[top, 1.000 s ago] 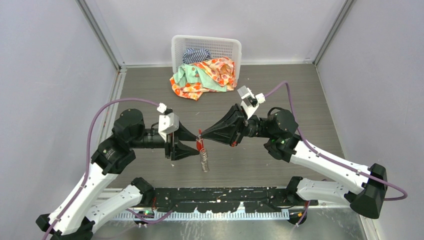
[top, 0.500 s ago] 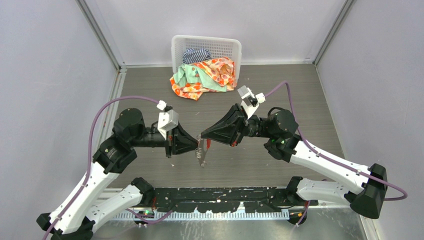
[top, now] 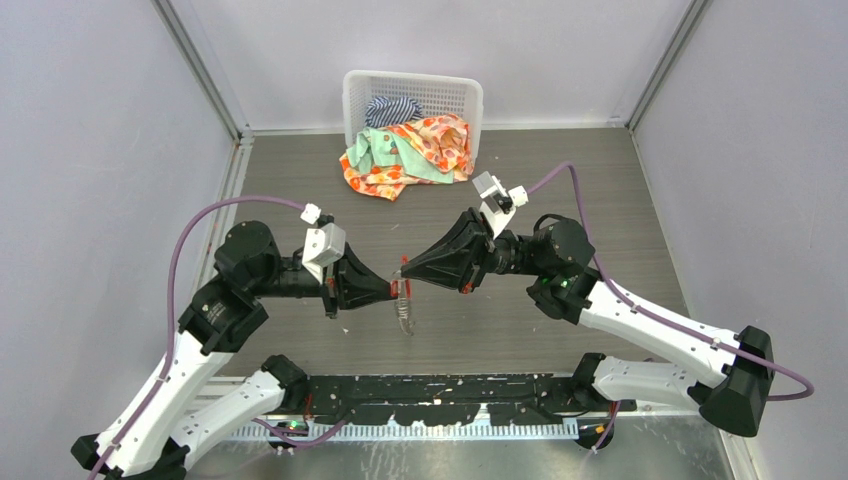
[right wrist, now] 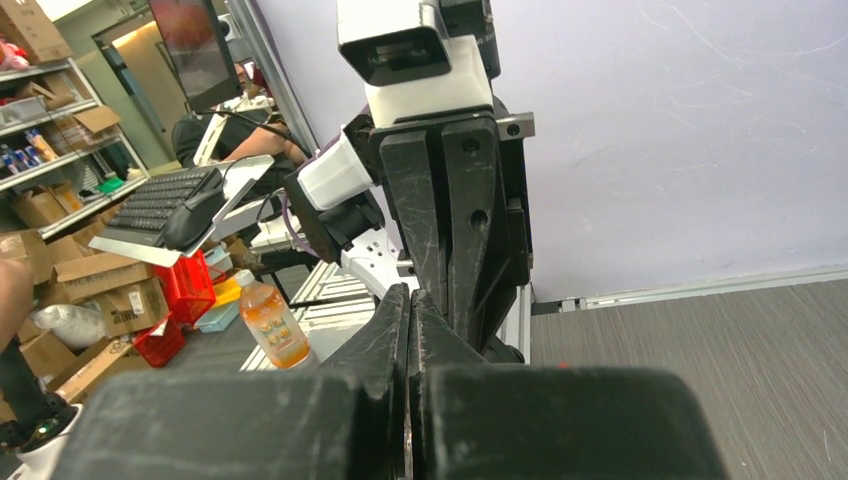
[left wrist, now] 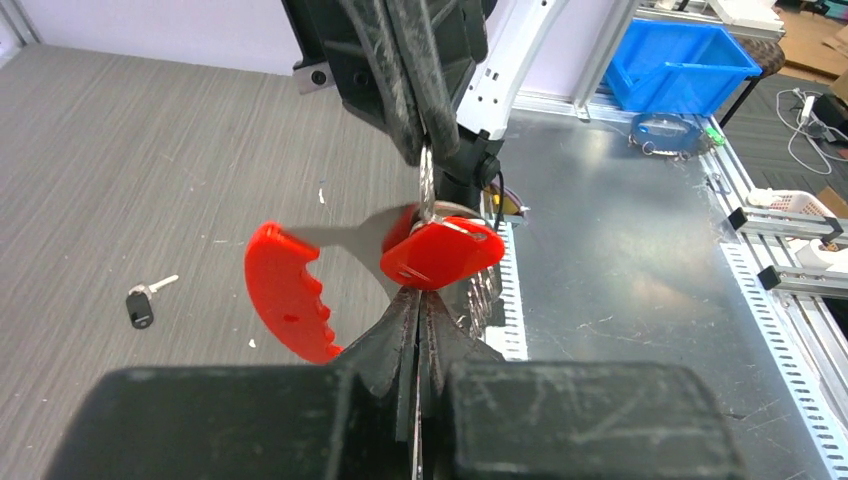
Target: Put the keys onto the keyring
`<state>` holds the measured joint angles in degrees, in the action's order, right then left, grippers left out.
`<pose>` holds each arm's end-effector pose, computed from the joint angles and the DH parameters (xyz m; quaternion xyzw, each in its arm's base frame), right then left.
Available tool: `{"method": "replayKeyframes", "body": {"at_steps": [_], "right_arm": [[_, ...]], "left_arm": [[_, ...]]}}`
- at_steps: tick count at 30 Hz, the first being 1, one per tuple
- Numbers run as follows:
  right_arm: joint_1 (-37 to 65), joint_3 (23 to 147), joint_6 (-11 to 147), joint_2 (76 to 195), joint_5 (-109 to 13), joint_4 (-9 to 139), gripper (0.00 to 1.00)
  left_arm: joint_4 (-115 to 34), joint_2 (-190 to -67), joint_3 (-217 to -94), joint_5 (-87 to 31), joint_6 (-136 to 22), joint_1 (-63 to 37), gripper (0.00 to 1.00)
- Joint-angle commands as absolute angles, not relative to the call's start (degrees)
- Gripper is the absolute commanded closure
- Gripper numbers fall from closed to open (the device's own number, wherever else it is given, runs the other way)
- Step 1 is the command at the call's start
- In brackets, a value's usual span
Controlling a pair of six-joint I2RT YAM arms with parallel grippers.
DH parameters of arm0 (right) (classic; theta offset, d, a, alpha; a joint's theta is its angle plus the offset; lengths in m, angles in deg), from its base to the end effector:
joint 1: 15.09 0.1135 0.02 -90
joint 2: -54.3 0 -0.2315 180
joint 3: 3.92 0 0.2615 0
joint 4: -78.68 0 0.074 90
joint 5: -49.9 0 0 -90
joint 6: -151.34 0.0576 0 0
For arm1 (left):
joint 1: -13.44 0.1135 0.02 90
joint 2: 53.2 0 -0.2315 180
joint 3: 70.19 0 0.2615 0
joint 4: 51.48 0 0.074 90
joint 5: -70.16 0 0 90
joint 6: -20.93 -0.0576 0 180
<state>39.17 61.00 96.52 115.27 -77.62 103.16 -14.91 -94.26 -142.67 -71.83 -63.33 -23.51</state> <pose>0.1314 0.2427 0.3909 -0.3528 0.4321 0.6893 0.4622 0.1147 -0.1430 0.3921 0.4633 0.5595 -0.5220 0.4470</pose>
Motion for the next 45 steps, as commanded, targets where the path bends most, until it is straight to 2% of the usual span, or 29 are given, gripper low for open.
{"method": "replayKeyframes", "body": {"at_steps": [1,16,21,33,35,39,45], "right_arm": [[39.27,63.38,97.79,116.1,-78.48,105.23,0.99],[39.9,64.56,95.97,115.9,-78.96,101.41,0.99],[40.3,65.12,94.29,115.9,-78.9,98.99,0.99],[40.91,66.41,91.33,115.3,-78.12,95.36,0.99],[40.91,66.81,90.7,114.62,-77.94,94.33,0.99],[40.9,67.51,89.65,113.73,-77.89,92.27,0.99],[40.92,67.01,89.43,113.51,-77.72,91.9,0.99]], "left_arm": [[-19.03,-94.07,-143.22,-71.97,-62.56,-23.12,1.0],[-17.6,-93.72,-144.22,-68.83,-66.42,-22.86,0.99],[-17.43,-93.79,-146.02,-70.24,-66.01,-22.56,0.94],[-16.35,-93.23,-145.49,-72.74,-64.78,-22.2,0.94],[-14.38,-92.47,-144.88,-71.97,-65.95,-22.13,0.89],[-9.34,-90.67,-144.31,-71.04,-70.65,-22.13,0.74],[-5.0,-90.1,-145.86,-71.21,-73.77,-22.01,0.71]]}}
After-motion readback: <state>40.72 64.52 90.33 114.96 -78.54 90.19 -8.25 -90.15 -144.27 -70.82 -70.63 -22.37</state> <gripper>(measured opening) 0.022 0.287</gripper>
